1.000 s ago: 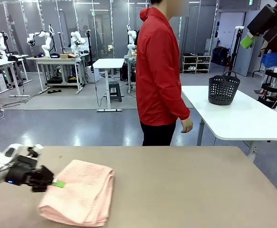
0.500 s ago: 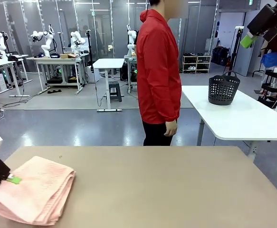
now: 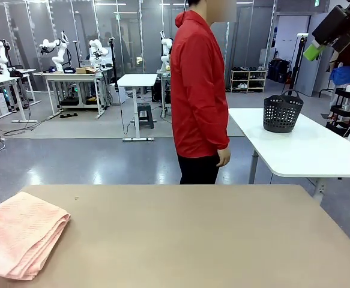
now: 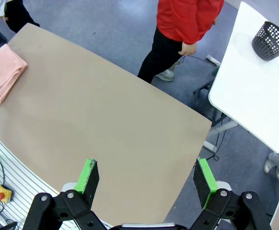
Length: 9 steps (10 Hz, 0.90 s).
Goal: Fold the towel.
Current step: Pick up the 100 cm Hotel Towel and place it on the left side of the table.
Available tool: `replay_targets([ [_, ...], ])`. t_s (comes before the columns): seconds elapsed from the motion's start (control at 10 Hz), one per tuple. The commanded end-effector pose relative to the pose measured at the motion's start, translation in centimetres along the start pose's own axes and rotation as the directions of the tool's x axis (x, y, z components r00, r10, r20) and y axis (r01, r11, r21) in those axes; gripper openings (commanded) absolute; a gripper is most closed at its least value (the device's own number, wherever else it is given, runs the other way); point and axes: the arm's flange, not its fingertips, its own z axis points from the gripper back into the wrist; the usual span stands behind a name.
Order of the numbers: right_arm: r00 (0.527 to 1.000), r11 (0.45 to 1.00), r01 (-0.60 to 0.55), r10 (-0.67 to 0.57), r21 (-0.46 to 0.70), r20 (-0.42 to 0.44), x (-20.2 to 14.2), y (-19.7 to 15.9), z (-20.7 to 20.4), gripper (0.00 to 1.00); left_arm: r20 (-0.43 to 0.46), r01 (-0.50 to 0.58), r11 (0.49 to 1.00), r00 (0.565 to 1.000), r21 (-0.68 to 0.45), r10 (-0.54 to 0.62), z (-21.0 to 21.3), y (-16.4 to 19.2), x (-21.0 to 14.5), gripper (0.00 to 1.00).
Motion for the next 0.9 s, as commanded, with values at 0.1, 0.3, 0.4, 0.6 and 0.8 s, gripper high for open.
replay_targets([
  [0.1, 1.0, 1.0, 0.003, -0.003, -0.003, -0.001, 0.0, -0.1, 0.0, 1.0, -0.04, -0.035, 0.995, 0.998, 0.093, 0.039, 0.6, 0.2, 1.4, 0.57],
  [0.3, 1.0, 1.0, 0.003, -0.003, -0.003, -0.001, 0.0, -0.1, 0.0, 1.0, -0.028, -0.032, 0.993, 0.999, 0.116, 0.036, 1.6, -0.4, 1.2, 0.95],
  [0.4, 1.0, 1.0, 0.003, -0.003, -0.003, -0.001, 0.0, -0.1, 0.0, 1.0, -0.019, -0.035, 0.988, 0.999, 0.148, 0.038, 2.5, -1.0, 1.0, 1.0],
  [0.6, 1.0, 1.0, 0.003, -0.003, -0.003, -0.001, 0.0, -0.1, 0.0, 1.0, 0.007, -0.039, 0.975, 0.999, 0.22, 0.038, 3.8, -2.4, 0.8, 1.0],
  [0.8, 1.0, 1.0, 0.003, -0.003, -0.003, -0.001, 0.0, -0.1, 0.0, 1.0, 0.018, -0.041, 0.966, 0.999, 0.254, 0.038, 4.4, -3.5, 0.8, 1.0],
])
